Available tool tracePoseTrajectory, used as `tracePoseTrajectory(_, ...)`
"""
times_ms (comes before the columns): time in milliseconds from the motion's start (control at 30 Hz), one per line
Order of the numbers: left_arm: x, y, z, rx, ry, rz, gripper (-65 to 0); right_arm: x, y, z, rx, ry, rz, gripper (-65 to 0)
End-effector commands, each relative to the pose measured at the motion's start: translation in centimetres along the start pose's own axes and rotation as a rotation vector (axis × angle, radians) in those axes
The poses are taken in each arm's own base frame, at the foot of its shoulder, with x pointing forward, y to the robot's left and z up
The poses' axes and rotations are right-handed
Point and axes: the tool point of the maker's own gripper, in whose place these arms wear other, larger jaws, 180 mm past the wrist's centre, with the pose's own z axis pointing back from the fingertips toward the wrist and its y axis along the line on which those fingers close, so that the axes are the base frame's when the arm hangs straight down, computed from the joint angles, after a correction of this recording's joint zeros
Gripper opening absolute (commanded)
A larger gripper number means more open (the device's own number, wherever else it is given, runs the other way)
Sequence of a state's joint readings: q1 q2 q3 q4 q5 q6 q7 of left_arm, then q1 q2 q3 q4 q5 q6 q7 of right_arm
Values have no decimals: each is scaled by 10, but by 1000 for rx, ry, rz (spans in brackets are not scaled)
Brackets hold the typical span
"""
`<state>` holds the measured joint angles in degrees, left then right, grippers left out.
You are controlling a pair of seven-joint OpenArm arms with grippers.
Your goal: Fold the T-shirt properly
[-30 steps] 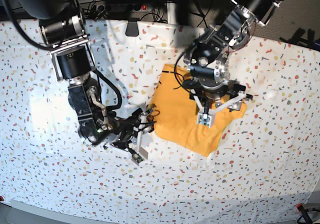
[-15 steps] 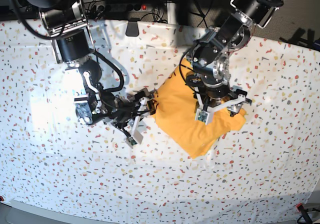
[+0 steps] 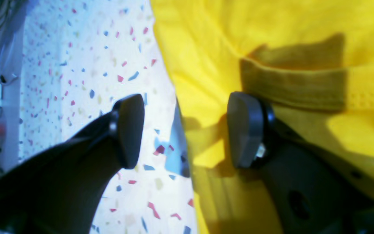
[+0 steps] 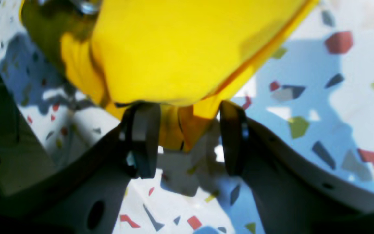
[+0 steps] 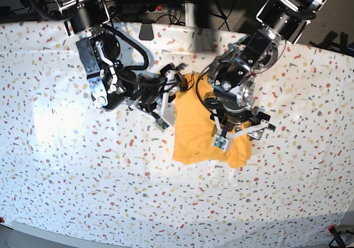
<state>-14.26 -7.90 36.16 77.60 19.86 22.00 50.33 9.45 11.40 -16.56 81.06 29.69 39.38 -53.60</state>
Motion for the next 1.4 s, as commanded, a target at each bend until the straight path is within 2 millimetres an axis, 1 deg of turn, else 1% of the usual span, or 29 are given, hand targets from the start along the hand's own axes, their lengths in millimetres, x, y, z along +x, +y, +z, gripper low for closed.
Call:
tracePoseTrajectory(0, 18, 8, 1, 22, -48, 7, -259, 18, 0, 6, 3, -50, 29, -351)
tracePoseTrajectory(200, 16, 9, 1, 25, -34, 6, -259, 19, -1, 6, 0, -57, 27, -351)
tracePoseTrajectory(267, 11, 12, 2, 40, 2, 4, -259, 20, -6, 9, -12, -65, 15, -351)
tracePoseTrajectory(333, 10, 20, 6, 74, 21, 35, -259, 22, -16, 15, -35, -84, -10, -351)
tracePoseTrajectory(433, 22, 25, 13, 77, -7, 73, -259, 27, -35, 30, -72, -141, -69, -351)
tracePoseTrajectory(567, 46, 28, 28, 53, -78, 126, -259, 35, -58, 52, -101, -236, -164, -351)
tracePoseTrajectory(700, 66, 34, 44, 39, -143, 169, -259, 30, -78, 72, -134, -271, -242, -351)
tracePoseTrajectory(767, 64, 44, 47, 50, -140, 170, -259, 25, -84, 80, -134, -268, -284, -351)
tracePoseTrajectory(833, 54, 58, 45, 78, -114, 154, -259, 15, -89, 89, -132, -249, -320, -351)
tracePoseTrajectory(933, 30, 85, 40, 147, -67, 126, -259, 1, -98, 110, -126, -255, -358, -351)
tracePoseTrajectory(1033, -5, 113, 36, 213, 8, 125, -259, -17, -105, 132, -158, -252, -370, -351)
tracePoseTrajectory(1100, -28, 126, 39, 244, 53, 161, -259, -33, -107, 143, -193, -233, -371, -351)
tracePoseTrajectory(1167, -47, 132, 47, 255, 84, 199, -260, -48, -104, 152, -221, -217, -377, -351)
tracePoseTrajectory(1233, -63, 137, 60, 262, 103, 236, -260, -63, -97, 159, -241, -201, -384, -351)
tracePoseTrajectory(1300, -77, 141, 75, 267, 113, 269, -260, -78, -85, 165, -251, -186, -390, -351)
tracePoseTrajectory(1367, -89, 145, 92, 270, 112, 292, -260, -90, -69, 170, -235, -181, -404, -351)
